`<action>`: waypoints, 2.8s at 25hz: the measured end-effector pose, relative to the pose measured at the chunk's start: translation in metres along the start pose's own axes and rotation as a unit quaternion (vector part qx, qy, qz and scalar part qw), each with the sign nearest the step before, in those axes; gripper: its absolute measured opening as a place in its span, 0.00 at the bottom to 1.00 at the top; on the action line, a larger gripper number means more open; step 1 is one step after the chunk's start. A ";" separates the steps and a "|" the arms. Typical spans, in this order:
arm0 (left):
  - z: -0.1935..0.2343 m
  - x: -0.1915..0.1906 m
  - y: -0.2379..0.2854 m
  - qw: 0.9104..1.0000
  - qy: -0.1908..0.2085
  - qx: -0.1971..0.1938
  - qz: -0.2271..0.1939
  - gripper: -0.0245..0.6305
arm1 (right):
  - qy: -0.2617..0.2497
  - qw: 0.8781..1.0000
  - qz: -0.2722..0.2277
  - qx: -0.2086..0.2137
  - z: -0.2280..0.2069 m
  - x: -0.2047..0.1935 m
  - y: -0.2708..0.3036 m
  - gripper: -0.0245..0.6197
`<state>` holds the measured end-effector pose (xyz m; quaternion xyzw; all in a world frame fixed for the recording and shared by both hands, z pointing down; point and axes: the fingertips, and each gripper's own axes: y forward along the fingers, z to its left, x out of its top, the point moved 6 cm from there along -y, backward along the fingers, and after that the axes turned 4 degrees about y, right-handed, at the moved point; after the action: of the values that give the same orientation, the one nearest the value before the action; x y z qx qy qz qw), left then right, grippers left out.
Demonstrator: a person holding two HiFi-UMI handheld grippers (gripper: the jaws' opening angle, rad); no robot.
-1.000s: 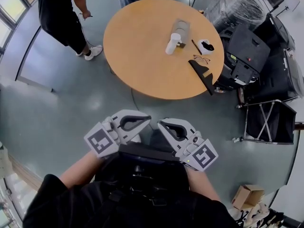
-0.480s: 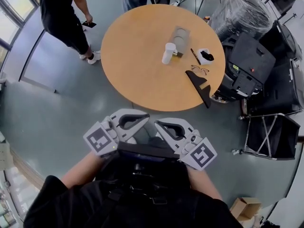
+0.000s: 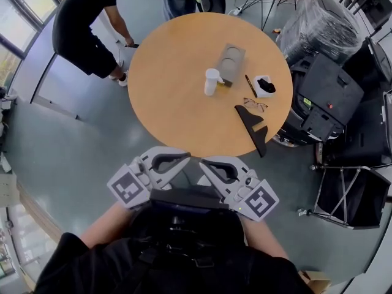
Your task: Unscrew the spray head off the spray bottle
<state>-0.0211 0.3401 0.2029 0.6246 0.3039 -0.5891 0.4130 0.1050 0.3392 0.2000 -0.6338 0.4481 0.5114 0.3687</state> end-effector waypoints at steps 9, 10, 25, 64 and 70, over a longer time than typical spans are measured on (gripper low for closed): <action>0.002 0.011 0.039 0.999 -0.001 0.027 0.020 0.04 | 0.012 1.000 -0.004 0.024 -0.040 0.006 -0.022 0.05; 0.001 0.010 0.041 0.999 0.002 0.028 0.020 0.04 | 0.016 1.000 -0.004 0.025 -0.042 0.005 -0.024 0.05; 0.045 -0.008 0.045 1.000 -0.016 0.010 0.017 0.04 | 0.024 1.000 0.015 -0.011 -0.074 -0.010 0.004 0.05; 0.304 -0.039 0.080 0.993 -0.017 -0.104 -0.048 0.04 | 0.031 0.982 0.018 -0.188 -0.246 -0.014 0.151 0.05; 0.311 -0.075 0.122 0.997 -0.035 -0.065 -0.013 0.10 | 0.054 0.984 0.029 -0.169 -0.293 -0.042 0.132 0.05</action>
<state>-0.0758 0.0182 0.3067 0.5714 0.3344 -0.5952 0.4555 0.0707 0.0327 0.2998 -0.7007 0.3922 0.5553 0.2164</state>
